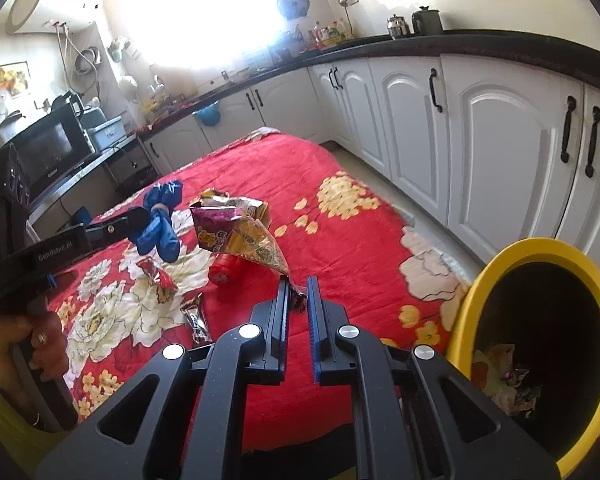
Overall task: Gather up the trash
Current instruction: 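Carry the blue glove and snack packet over the yellow bin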
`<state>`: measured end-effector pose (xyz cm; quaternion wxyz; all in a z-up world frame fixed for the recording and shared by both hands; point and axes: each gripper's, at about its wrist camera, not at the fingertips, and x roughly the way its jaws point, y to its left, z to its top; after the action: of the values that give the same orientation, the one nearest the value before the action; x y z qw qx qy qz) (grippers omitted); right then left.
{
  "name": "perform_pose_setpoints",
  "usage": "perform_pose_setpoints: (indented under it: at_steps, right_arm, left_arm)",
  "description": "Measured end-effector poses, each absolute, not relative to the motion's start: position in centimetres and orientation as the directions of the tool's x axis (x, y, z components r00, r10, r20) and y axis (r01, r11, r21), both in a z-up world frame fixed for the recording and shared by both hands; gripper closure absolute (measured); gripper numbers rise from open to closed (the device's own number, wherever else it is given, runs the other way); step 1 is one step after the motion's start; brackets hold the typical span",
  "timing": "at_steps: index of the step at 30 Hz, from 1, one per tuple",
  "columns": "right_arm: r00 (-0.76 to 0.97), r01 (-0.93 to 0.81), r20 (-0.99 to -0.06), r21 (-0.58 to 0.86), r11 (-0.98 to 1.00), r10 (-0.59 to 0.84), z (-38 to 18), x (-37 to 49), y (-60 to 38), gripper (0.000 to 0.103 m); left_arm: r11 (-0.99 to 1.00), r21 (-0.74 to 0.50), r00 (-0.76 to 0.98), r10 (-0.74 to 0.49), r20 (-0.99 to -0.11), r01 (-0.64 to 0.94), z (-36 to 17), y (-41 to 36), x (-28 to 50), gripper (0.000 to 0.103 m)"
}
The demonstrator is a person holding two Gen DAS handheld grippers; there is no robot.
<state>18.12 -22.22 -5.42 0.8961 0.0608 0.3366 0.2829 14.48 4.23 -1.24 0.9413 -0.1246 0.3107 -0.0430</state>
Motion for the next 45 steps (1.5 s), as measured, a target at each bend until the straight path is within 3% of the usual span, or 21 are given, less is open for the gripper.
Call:
perform_pose_setpoints:
  at_steps: [18, 45]
  right_arm:
    - [0.664, -0.438, -0.533, 0.291, 0.851, 0.524, -3.7, 16.1, -27.5, 0.094]
    - [0.764, -0.240, -0.519, 0.326, 0.915, 0.385, -5.1, 15.2, -38.8, 0.094]
  left_arm:
    - [0.967, -0.213, 0.804, -0.236, -0.546, 0.139, -0.1, -2.4, 13.3, 0.100]
    - [0.944, -0.157, 0.771, -0.328, -0.546, 0.290, -1.1, -11.6, 12.3, 0.100]
